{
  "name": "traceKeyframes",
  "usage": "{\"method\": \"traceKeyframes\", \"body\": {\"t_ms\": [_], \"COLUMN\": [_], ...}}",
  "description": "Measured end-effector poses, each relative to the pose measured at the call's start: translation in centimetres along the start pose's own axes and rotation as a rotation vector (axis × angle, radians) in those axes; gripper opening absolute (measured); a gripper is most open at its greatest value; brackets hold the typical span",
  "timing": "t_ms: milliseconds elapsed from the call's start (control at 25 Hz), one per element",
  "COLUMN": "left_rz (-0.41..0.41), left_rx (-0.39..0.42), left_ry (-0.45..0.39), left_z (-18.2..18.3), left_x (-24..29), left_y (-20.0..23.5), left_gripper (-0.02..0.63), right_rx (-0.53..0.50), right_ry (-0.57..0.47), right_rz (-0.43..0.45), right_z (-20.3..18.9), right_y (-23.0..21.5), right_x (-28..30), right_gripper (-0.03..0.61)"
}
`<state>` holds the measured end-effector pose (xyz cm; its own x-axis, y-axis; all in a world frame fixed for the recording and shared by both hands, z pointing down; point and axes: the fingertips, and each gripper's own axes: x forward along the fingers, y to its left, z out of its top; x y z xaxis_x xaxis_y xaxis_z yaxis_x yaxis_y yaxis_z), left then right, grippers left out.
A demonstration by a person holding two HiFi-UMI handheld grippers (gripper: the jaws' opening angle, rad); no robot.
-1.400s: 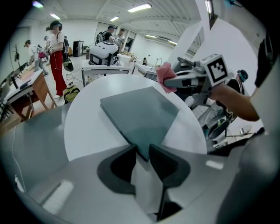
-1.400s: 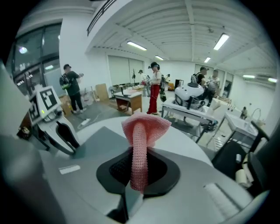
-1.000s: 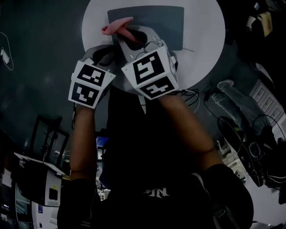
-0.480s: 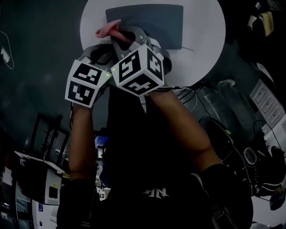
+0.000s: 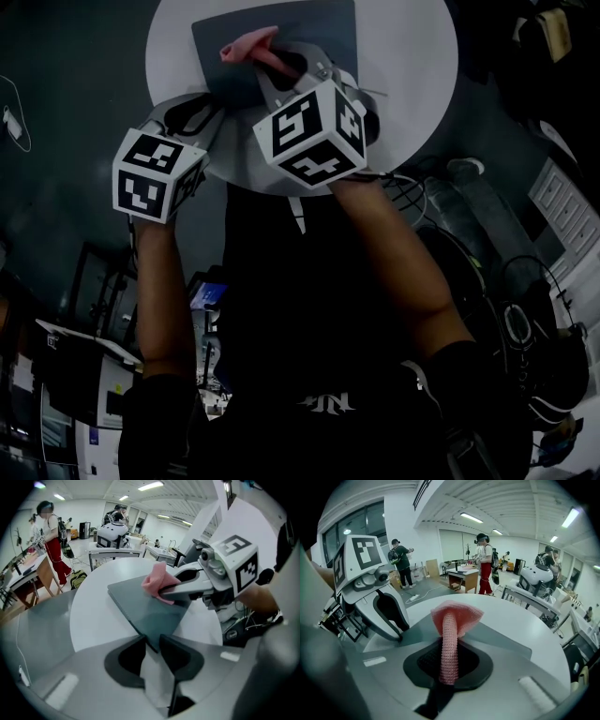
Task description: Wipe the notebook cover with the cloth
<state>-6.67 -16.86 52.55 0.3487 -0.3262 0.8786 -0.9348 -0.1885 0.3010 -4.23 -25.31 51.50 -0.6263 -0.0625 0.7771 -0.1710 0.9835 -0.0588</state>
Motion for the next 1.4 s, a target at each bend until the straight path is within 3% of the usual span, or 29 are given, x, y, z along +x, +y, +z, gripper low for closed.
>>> {"method": "traceKeyframes", "body": {"t_ms": [640,920,1080,1240,1400], "left_rz": [0.057,0.074,0.052,0.038,0.03], "left_rx": [-0.009,0.016,0.009,0.004,0.019], "left_ry": [0.03,0.017,-0.004,-0.015,-0.026], "left_z": [-0.7,-1.1,-0.5,0.5,4.7], "left_x": [-0.6,-1.0,-0.3,0.3,3.5], "left_y": [0.7,0.8,0.4,0.0,-1.4], "left_gripper": [0.091,0.091,0.087,0.089,0.089], "right_rx": [0.036,0.108,0.167,0.171,0.197], "right_ry": [0.017,0.101,0.009,-0.134,-0.174], "right_rz": [-0.093,-0.209,-0.268,-0.116,0.073], "right_z": [-4.5,-8.2,-7.3,-2.4,0.0], "right_y": [-5.1,-8.3,-10.3,-6.0,-4.2], "right_x": [-3.6,-6.0,-9.3,-9.0,-6.0], "right_gripper": [0.028,0.028,0.028,0.028,0.028]}}
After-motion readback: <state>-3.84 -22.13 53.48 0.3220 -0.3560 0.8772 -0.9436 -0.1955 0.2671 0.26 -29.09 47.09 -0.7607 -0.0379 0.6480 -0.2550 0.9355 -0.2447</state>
